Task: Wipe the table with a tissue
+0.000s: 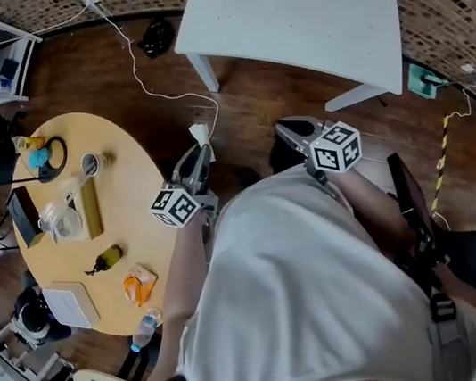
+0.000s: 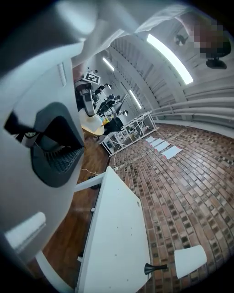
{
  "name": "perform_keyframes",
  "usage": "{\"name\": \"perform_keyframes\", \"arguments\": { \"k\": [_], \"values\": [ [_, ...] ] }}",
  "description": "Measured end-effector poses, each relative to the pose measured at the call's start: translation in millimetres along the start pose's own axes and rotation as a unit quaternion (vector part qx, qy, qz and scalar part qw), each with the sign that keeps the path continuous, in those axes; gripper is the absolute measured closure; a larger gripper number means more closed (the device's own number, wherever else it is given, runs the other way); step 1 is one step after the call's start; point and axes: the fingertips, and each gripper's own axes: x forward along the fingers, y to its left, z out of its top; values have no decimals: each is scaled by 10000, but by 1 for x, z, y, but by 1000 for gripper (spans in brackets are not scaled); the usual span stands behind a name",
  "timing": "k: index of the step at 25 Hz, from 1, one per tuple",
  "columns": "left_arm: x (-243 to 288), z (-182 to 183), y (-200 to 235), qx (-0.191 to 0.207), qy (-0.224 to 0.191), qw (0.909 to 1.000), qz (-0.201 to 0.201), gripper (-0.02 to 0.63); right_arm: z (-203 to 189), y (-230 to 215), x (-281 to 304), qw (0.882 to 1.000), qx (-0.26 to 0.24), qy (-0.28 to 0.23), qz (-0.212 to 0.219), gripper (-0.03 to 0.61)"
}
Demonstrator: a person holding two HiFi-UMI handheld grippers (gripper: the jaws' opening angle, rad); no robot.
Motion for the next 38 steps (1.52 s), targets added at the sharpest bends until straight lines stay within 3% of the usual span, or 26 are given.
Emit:
{"name": "perform_keyframes", "arguments": {
  "k": [6, 12, 17, 25, 30, 34, 38],
  "values": [
    [51, 22, 1, 397, 154, 9991, 7, 536, 22, -40, 5, 9998, -85, -80, -156, 571],
    [130, 12, -28, 578, 638, 9961, -197, 535, 49, -90, -35, 9987, 44, -268, -434, 571],
    [178, 18, -45, 913, 819, 9922, -241, 535, 82, -118, -46, 9985, -102, -397, -359, 571],
    [235, 20, -58, 1539, 1074, 9822, 71, 535, 112, -161, -54, 9956, -864, -268, -252, 571],
    [267, 6, -74, 1783, 1183, 9765, 240, 535, 101, -189, -81, 9965, -811, -63, -191, 569],
    [262, 25, -65, 1998, 1324, 9697, 480, 535, 107, -181, -73, 9968, -750, -262, 33, 571],
    [266, 32, -50, 2040, 1417, 9657, 753, 535, 107, -189, -72, 9973, -679, -285, -37, 571]
  ]
}}
